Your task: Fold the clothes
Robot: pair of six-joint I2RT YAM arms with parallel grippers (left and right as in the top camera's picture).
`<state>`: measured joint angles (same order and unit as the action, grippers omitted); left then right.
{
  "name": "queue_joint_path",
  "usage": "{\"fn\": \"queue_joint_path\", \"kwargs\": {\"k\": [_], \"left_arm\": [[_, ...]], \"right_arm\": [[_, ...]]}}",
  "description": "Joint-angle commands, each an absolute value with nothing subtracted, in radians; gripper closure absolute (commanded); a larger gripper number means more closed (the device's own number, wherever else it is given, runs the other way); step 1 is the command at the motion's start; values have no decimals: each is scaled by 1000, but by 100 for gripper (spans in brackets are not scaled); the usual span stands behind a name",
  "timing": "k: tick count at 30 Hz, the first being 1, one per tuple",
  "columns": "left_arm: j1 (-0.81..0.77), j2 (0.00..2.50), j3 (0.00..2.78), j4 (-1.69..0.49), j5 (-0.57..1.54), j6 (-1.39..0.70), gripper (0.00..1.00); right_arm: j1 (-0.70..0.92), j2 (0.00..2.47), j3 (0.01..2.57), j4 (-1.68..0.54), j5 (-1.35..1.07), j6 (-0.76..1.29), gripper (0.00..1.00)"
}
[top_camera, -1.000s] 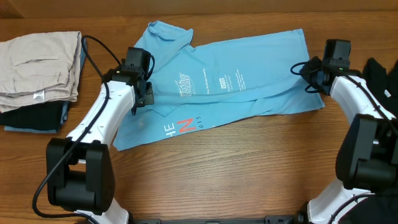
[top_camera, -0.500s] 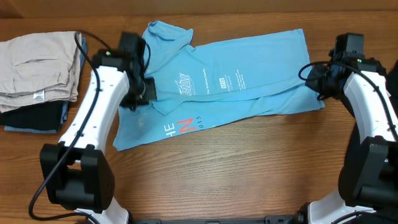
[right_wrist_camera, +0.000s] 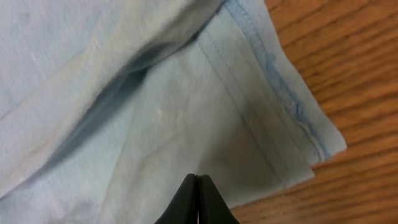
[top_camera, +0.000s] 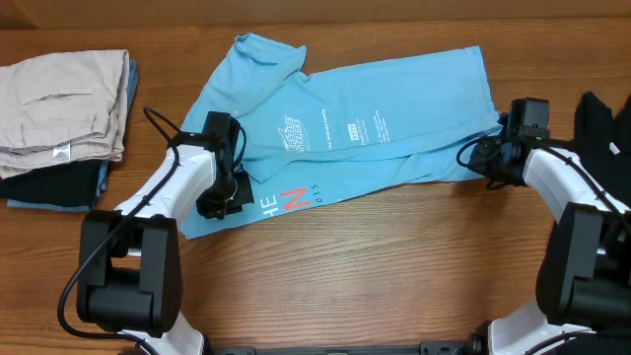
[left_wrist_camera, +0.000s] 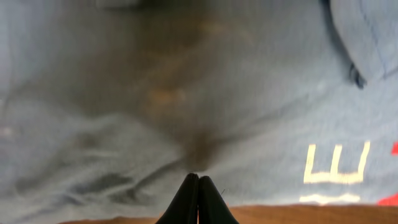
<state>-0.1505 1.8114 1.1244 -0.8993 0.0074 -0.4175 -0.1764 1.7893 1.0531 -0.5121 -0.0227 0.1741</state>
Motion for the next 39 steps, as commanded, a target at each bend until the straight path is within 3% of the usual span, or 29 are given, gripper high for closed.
{"fn": "queue_joint_path", "kwargs": {"k": [1, 12, 20, 25, 30, 33, 39], "left_arm": [[-132, 1811, 1111, -864, -36, -453, 96], [-122, 1811, 1015, -800, -66, -453, 96], [41, 1811, 1014, -936, -138, -434, 96], [62, 1810, 1020, -1022, -142, -435, 96], [58, 1711, 1230, -1190, -120, -446, 96], [46, 1632, 1319, -1229, 11, -424, 96], [43, 1633, 1298, -1199, 46, -389, 96]], "right_arm": [[-181, 1802, 1034, -476, -29, 155, 96], [-181, 1887, 1033, -498, 44, 149, 96], [-181, 1888, 1034, -597, 175, 153, 96], [-181, 1888, 1065, -699, 194, 180, 96], [-181, 1887, 1236, -809, 58, 183, 96], [-181, 1887, 1385, -963, -30, 168, 96], [-89, 1887, 1447, -1024, -449, -231, 96]]}}
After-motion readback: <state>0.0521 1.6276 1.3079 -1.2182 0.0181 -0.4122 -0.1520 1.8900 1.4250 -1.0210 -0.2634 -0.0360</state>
